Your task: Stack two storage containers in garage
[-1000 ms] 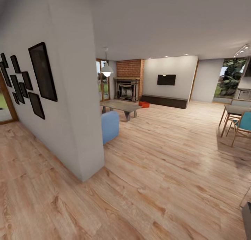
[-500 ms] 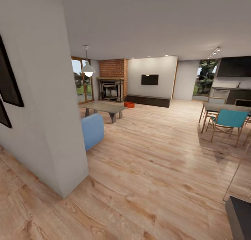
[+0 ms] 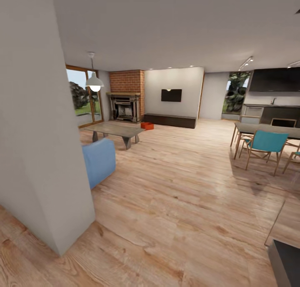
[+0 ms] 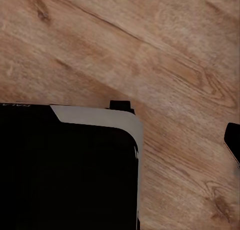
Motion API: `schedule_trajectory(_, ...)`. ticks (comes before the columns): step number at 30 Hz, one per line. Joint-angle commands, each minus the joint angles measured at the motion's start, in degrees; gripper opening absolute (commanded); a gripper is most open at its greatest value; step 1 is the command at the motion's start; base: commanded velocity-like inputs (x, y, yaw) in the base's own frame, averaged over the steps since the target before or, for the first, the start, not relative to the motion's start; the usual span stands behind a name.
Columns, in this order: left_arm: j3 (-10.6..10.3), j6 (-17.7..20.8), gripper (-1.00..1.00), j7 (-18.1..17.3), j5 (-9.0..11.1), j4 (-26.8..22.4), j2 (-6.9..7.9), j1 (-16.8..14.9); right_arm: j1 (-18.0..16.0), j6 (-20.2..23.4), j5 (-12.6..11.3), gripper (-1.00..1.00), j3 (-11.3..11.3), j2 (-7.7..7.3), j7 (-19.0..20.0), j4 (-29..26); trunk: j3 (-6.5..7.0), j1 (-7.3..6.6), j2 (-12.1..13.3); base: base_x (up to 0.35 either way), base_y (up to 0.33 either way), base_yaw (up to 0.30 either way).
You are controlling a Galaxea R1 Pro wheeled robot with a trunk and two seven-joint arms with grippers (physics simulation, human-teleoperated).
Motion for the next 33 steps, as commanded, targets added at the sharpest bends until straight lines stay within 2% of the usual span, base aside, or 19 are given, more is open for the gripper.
schedule_trajectory(1, -0.48, -0.2, 1.0, 0.11, 0.48, 0.09, -0.02, -0.05, -0.07, -0.31, -0.59, 1.0, 0.43, 0.01, 0.26, 0.16, -0.07, 0.04, -0.05, 0.322, 0.0, 0.0)
schedule_trajectory(12, -0.49, -0.2, 1.0, 0.11, 0.5, 0.06, -0.02, -0.05, -0.07, -0.31, -0.68, 1.0, 0.31, 0.02, 0.26, 0.16, -0.07, 0.04, -0.05, 0.322, 0.0, -0.009)
schedule_trajectory(26, -0.48, -0.15, 1.0, 0.11, 0.48, 0.07, -0.02, -0.05, -0.07, -0.31, -0.69, 1.0, 0.26, 0.01, 0.26, 0.16, -0.07, 0.04, -0.05, 0.322, 0.0, -0.229)
schedule_trajectory(33, -0.47, -0.11, 1.0, 0.11, 0.5, 0.1, -0.02, -0.05, -0.07, -0.31, -0.68, 1.0, 0.32, -0.03, 0.26, 0.16, -0.07, 0.04, -0.05, 0.323, 0.0, -0.046)
